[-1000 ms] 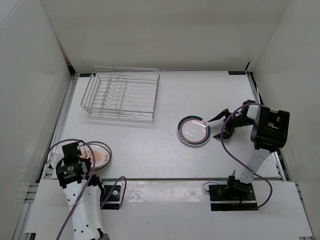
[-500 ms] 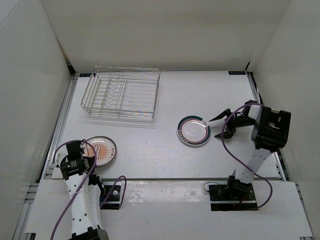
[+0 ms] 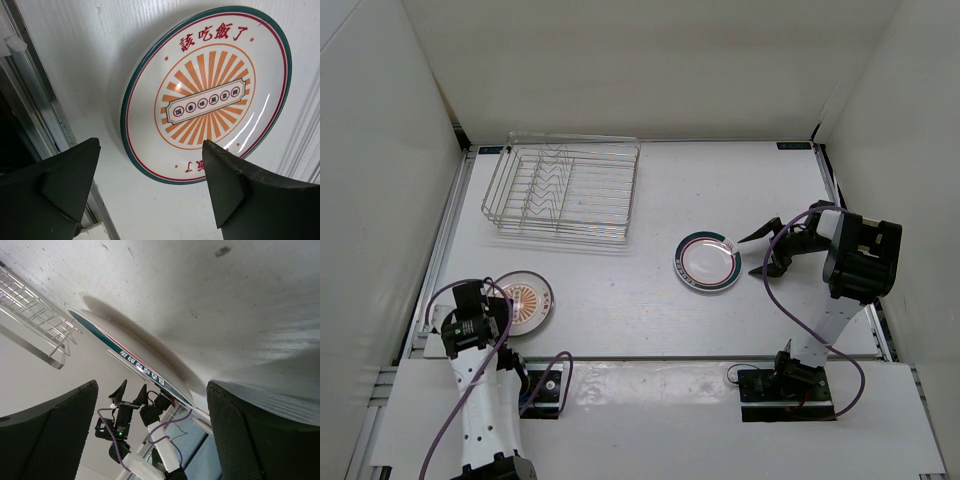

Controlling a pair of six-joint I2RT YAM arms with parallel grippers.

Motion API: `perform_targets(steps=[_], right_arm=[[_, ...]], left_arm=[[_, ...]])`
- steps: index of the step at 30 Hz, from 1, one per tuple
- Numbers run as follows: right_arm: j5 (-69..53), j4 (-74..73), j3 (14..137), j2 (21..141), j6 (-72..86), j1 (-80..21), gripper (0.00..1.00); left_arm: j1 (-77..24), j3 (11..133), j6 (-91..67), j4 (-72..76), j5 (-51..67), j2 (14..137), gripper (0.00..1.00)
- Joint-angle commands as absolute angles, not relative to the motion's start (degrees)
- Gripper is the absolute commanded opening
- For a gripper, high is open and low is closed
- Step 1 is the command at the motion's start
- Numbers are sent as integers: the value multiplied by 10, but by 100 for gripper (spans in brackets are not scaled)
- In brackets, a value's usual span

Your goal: Unload the plates from the dish rack

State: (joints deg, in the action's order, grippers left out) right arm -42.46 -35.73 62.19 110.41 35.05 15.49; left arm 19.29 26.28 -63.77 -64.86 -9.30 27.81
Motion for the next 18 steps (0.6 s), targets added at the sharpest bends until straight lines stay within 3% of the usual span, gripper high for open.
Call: perform_targets(steps=[1,6,13,18], right_arm=[[-434,-354,624,1098,356,158,90],[-434,-360,638,1097,350,156,90],[-407,-374,665,1125,325,144,90],[-410,-371,668,1143,308,127,89]], left_arm=[[195,300,-624,-795,-127,288,95],[194,359,-615,-764,-135,316,100],[194,491,-457,-613,-51,410,100],[193,543,-360,-597,-10,468,100]])
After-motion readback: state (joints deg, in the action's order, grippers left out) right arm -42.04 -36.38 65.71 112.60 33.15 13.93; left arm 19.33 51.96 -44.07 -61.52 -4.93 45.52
